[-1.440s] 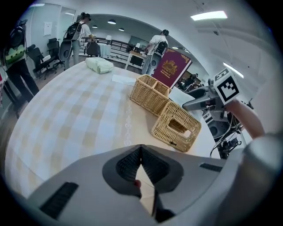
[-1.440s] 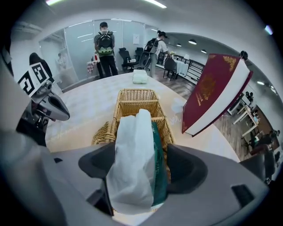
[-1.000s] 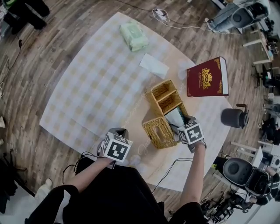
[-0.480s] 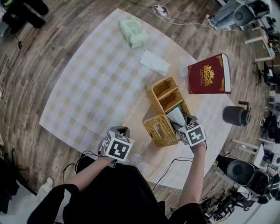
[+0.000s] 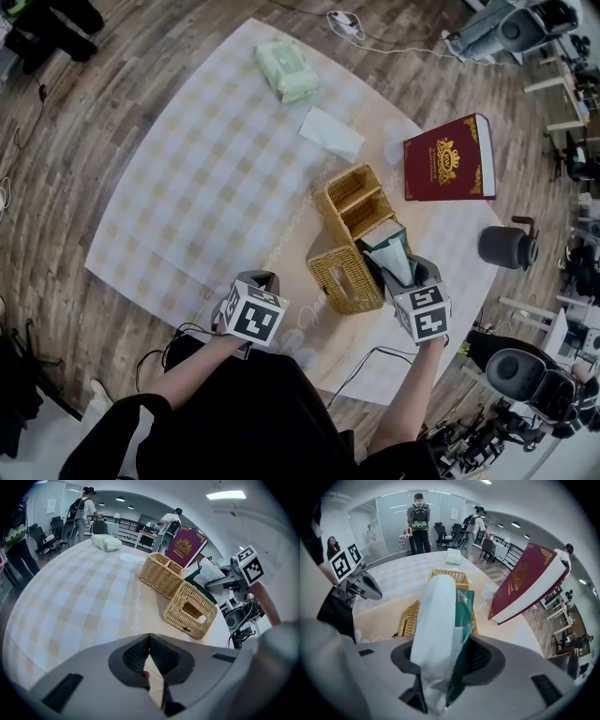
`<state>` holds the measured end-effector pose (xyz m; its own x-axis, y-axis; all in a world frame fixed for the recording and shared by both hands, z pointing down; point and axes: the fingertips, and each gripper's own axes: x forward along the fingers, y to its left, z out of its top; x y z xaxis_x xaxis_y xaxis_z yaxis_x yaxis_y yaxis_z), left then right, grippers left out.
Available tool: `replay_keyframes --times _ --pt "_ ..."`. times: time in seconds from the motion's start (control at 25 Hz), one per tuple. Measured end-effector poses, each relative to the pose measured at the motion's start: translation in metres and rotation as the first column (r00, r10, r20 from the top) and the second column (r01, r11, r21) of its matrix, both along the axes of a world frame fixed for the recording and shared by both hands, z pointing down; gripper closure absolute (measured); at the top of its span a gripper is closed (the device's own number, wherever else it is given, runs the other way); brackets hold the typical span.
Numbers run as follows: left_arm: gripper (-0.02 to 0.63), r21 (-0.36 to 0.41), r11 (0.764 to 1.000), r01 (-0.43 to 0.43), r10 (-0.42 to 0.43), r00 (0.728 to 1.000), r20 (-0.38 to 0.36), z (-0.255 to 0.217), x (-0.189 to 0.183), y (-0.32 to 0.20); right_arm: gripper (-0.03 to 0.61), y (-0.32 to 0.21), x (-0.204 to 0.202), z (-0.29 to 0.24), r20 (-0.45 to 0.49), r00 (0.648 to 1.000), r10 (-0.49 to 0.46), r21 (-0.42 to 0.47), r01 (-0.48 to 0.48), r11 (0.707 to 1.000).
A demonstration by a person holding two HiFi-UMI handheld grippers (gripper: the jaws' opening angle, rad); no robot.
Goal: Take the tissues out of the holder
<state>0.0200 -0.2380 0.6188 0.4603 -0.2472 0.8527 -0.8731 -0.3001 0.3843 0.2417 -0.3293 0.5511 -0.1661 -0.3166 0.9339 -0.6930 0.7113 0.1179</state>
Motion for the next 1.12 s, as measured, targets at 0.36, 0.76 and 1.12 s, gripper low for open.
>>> replay_keyframes --times 0.36,0.76,1.12 --pt "0.615 0.014 1.000 0.005 -0.005 1.000 -0.009 -0.006 -0.003 -0.003 0.354 -0.006 -0.014 -0.045 0.109 0.992 0.068 0.085 -0.077 0.993" --pt "0.615 0.059 0.998 -0.010 0.011 1.000 -0.025 -0.024 -0.024 -0.002 0.354 0.011 -0.072 -0.069 0.192 0.979 0.072 0.118 -0.096 0.988" --pt "0.615 0.112 0.984 -0.140 0.143 0.990 -0.019 -0.041 -0.046 0.021 0.354 0.071 -0.137 -0.066 0.313 0.926 0.212 0.098 -0.254 0.962"
